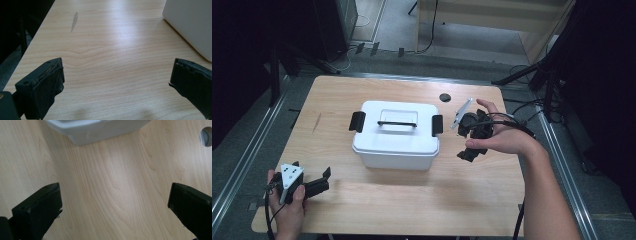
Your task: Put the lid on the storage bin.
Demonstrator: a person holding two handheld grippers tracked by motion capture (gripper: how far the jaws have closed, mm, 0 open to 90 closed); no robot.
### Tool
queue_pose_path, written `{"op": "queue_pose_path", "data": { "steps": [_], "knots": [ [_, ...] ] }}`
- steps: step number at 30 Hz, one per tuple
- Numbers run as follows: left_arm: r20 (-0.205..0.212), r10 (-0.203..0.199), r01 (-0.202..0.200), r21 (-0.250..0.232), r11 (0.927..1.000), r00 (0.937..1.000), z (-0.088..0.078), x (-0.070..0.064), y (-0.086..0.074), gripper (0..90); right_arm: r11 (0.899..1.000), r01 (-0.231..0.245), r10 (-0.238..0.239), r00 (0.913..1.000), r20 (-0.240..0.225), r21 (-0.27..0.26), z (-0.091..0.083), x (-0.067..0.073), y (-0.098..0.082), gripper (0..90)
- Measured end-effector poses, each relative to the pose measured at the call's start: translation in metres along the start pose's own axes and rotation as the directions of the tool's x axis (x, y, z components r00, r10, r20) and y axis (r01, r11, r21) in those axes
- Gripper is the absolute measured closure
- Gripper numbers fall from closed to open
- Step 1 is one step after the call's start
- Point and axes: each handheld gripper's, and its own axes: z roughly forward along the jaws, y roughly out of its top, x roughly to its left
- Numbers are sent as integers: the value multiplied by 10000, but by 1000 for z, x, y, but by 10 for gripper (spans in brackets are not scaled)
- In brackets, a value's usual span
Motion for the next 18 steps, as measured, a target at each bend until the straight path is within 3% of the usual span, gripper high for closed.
{"op": "queue_pose_path", "data": {
  "steps": [18],
  "knots": [
    [-31,27,-27,1,10000,10000,0,0,0,0,9970,-774,773,9969,-119,-34,14,-1,-37,0]
  ]
}}
